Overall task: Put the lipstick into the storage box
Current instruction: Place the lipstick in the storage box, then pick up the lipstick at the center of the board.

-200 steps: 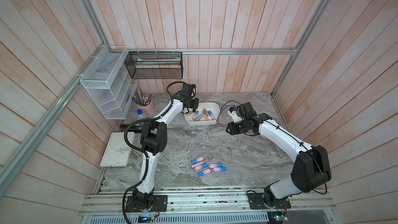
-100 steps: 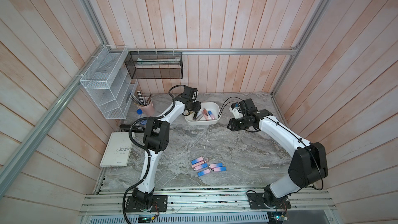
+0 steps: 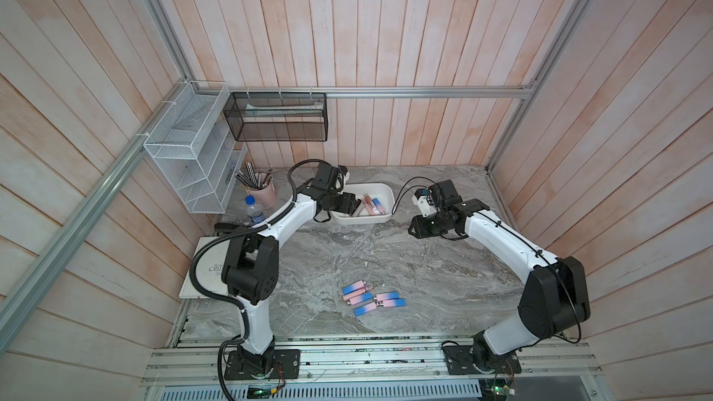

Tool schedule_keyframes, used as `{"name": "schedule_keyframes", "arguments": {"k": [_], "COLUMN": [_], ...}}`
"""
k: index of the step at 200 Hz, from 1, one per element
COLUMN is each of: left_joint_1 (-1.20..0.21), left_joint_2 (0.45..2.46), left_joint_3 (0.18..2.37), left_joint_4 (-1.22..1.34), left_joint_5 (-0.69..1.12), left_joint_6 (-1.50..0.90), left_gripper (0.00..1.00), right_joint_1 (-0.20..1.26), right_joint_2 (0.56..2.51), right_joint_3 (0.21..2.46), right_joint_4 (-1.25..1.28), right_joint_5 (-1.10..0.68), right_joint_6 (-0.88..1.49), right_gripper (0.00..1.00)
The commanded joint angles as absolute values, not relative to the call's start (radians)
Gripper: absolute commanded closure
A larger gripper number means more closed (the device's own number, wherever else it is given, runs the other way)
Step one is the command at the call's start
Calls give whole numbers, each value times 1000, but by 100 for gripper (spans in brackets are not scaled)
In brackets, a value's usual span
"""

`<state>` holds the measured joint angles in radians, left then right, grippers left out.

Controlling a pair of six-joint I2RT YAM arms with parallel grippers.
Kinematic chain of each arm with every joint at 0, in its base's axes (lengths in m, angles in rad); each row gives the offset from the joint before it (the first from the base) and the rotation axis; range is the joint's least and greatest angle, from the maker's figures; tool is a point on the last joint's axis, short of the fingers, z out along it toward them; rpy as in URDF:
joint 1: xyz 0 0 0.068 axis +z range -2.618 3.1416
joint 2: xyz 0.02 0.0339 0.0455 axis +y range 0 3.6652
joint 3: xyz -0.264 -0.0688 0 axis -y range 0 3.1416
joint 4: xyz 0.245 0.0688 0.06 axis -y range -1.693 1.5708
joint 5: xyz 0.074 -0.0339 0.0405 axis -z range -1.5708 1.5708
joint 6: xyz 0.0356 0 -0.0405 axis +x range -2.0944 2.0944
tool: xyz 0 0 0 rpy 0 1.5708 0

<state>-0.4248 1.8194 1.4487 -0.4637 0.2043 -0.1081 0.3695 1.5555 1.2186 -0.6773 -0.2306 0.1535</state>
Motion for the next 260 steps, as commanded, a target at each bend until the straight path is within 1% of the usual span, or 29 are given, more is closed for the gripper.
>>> {"name": "schedule_keyframes", "arguments": {"k": [1,17,47,110,143,193,223,260], "left_joint_1": [-485,-539,-672,-829,-841,-839,-839,-818], "left_joint_2": [1694,1611,1518,1510,1532,1554,1547,1545], "left_joint_3": [1275,1158,1008,930,879,837,825,805], "left_joint_4": [-416,-416,-428,-449,-437,-459,-484,-472], "left_joint_5": [211,240,196,105,88,56,68,77], "left_joint_6": [-90,-101,-155,-229,-238,-215,-201,-198], "left_gripper": [30,31,33,37,38,45,48,52], "right_joint_1": [365,365,366,365,372,375,374,377], "right_joint_2": [1525,1526,1508,1411,1370,1335,1339,1294], "right_joint_3": [1196,1194,1176,1085,1040,1027,1057,1055], "right_joint_4": [-672,-671,-660,-621,-612,-623,-653,-681], "right_joint_5": [-255,-278,-313,-339,-378,-316,-314,-278], "right_joint_6": [150,144,141,165,202,219,250,283], "right_gripper": [62,62,62,62,62,61,61,61]}}
